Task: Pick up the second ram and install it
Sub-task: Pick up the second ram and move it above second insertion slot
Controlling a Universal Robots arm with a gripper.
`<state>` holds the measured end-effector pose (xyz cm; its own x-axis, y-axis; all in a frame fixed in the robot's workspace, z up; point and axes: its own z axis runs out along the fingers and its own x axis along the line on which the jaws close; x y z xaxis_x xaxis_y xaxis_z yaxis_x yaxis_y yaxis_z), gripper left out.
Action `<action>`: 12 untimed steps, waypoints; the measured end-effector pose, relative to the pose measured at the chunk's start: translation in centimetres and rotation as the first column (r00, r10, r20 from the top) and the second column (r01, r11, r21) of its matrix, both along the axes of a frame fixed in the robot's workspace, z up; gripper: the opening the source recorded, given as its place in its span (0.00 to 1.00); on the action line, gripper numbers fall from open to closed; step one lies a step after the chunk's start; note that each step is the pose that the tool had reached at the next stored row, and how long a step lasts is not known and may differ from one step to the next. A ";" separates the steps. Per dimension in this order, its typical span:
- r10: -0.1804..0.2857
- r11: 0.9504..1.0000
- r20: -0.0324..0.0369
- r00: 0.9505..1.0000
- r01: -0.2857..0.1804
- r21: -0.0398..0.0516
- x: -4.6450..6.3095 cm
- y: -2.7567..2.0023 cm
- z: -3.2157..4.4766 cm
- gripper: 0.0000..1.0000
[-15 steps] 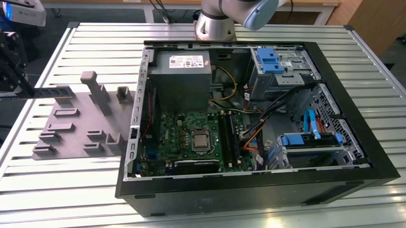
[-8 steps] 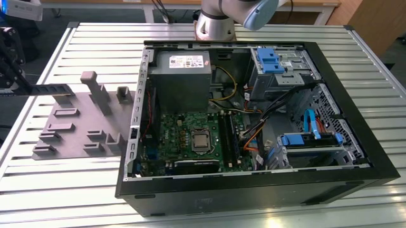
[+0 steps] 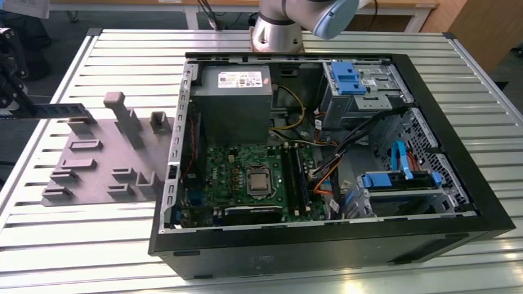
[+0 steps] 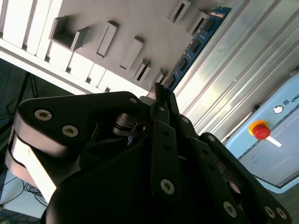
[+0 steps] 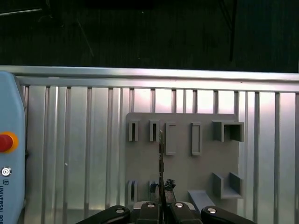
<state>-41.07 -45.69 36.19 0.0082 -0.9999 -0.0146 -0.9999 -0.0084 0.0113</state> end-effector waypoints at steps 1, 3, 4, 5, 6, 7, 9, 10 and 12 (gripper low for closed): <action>0.000 1.000 0.000 1.000 0.000 0.000 0.0 0.00 0.13 0.14; 0.000 1.000 0.000 1.000 0.000 0.000 0.0 0.00 0.41 0.14; 0.000 1.000 0.000 1.000 0.000 0.000 0.0 0.00 0.55 0.14; 0.000 1.000 0.000 1.000 0.000 0.000 0.0 0.00 0.71 0.14; 0.000 1.000 0.000 1.000 0.000 0.000 0.0 0.00 0.85 0.14; 0.000 1.000 0.000 1.000 0.000 0.000 0.0 0.00 1.00 0.14; 0.000 1.000 0.000 1.000 0.000 0.000 0.0 0.00 1.31 0.14; 0.000 1.000 0.000 1.000 0.000 0.000 0.0 0.00 1.46 0.14; 0.000 1.000 0.000 1.000 0.000 0.000 0.0 0.00 1.78 0.14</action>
<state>-41.07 -45.69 37.97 0.0082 -0.9999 -0.0146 -0.9999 -0.0084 0.0113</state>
